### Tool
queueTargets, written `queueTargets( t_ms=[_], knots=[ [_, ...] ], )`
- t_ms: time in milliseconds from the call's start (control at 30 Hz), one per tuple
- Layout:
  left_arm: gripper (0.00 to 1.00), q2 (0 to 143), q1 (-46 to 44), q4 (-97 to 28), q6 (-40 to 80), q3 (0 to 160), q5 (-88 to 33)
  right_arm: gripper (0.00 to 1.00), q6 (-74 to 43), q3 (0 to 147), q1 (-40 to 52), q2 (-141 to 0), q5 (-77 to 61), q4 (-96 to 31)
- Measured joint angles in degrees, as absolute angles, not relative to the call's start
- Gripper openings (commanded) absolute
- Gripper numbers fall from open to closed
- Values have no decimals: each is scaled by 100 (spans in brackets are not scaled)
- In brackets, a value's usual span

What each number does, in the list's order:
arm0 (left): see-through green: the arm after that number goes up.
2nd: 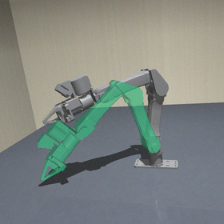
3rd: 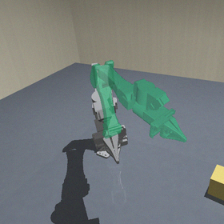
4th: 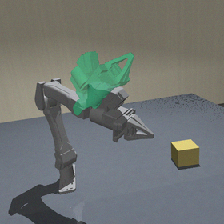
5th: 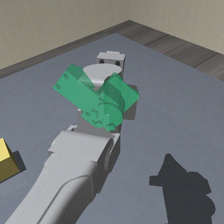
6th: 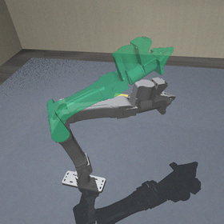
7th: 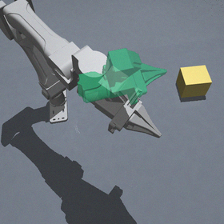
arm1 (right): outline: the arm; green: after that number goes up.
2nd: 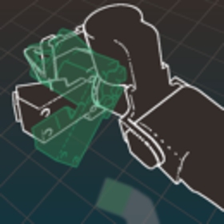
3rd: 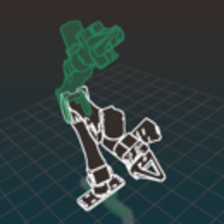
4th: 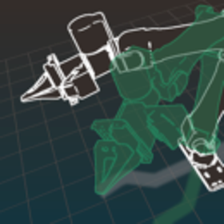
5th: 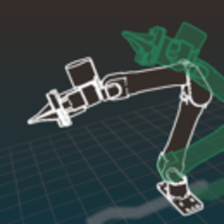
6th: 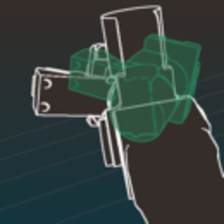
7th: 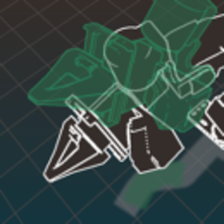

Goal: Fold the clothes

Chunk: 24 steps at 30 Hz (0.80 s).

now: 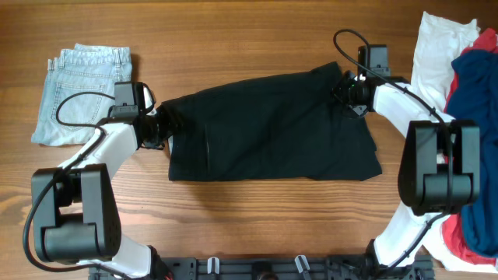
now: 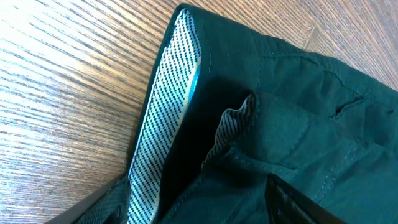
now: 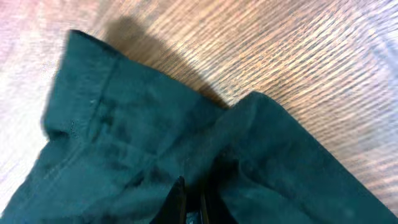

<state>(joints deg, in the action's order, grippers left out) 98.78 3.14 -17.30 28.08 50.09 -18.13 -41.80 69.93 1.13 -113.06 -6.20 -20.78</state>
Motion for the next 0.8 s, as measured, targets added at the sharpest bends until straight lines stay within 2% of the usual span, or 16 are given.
queueTargets(
  t_ms=[200, 400, 667, 767, 800],
  knots=[
    [69, 9878, 314, -1737, 2808, 5009, -1793, 4, -4088, 6995, 119, -10381, -552, -1957],
    [69, 9878, 314, -1747, 2808, 5009, -1791, 4, -4025, 7002, 119, -10326, -582, -1597],
    [70, 9878, 314, -1776, 2808, 5009, -1767, 4, -3870, 7004, 130, -10315, -1636, -1857],
    [87, 9878, 314, -1776, 2786, 5009, -1767, 4, -3782, 7002, 178, -10151, -1638, -1750],
    [86, 9878, 314, -1756, 2773, 5011, -1763, 4, -3763, 7002, 204, -10073, -1623, -1721]
  ],
)
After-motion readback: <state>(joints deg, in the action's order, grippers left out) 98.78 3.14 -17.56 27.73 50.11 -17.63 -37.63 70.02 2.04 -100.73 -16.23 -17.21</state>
